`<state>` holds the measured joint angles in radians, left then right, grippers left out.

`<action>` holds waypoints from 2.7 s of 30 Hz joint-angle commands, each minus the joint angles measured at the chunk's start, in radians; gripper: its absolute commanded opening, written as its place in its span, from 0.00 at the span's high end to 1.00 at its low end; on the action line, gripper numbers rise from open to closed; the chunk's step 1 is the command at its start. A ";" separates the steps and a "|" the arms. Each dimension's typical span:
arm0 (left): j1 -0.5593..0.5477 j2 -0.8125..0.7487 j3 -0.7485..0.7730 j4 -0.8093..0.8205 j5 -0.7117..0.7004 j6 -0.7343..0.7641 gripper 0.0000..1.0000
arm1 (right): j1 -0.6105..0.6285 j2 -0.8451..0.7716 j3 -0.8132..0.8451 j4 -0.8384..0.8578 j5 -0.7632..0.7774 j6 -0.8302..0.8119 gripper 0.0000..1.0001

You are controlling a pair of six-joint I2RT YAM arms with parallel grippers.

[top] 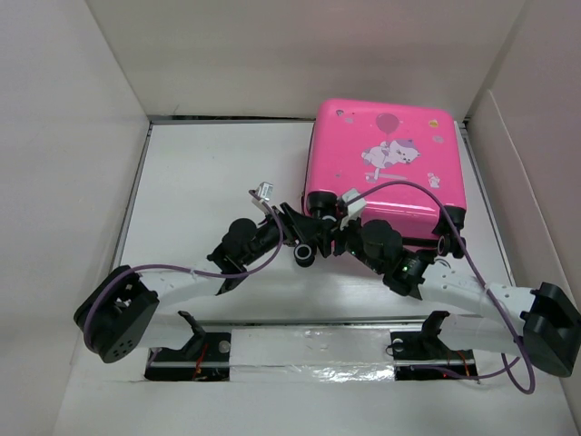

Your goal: Pack the luggage

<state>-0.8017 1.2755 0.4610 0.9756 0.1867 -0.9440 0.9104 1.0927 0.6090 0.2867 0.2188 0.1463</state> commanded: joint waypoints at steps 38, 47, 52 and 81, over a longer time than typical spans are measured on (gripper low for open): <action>-0.235 0.217 0.068 0.107 -0.581 0.551 0.71 | -0.119 -0.028 0.052 0.224 -0.113 0.019 0.96; -0.235 0.262 0.108 0.164 -0.687 0.568 0.71 | -0.119 -0.028 0.046 0.247 -0.197 0.018 0.96; -0.235 0.263 0.105 0.228 -0.721 0.570 0.71 | -0.110 -0.025 0.040 0.255 -0.203 0.021 0.96; -0.246 0.200 0.036 0.155 -0.926 0.677 1.00 | -0.082 -0.139 -0.023 0.206 -0.164 -0.002 1.00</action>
<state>-1.0901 1.5681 0.5220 1.0855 -0.6521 -0.2825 0.8124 1.0370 0.5709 0.3477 0.0544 0.1406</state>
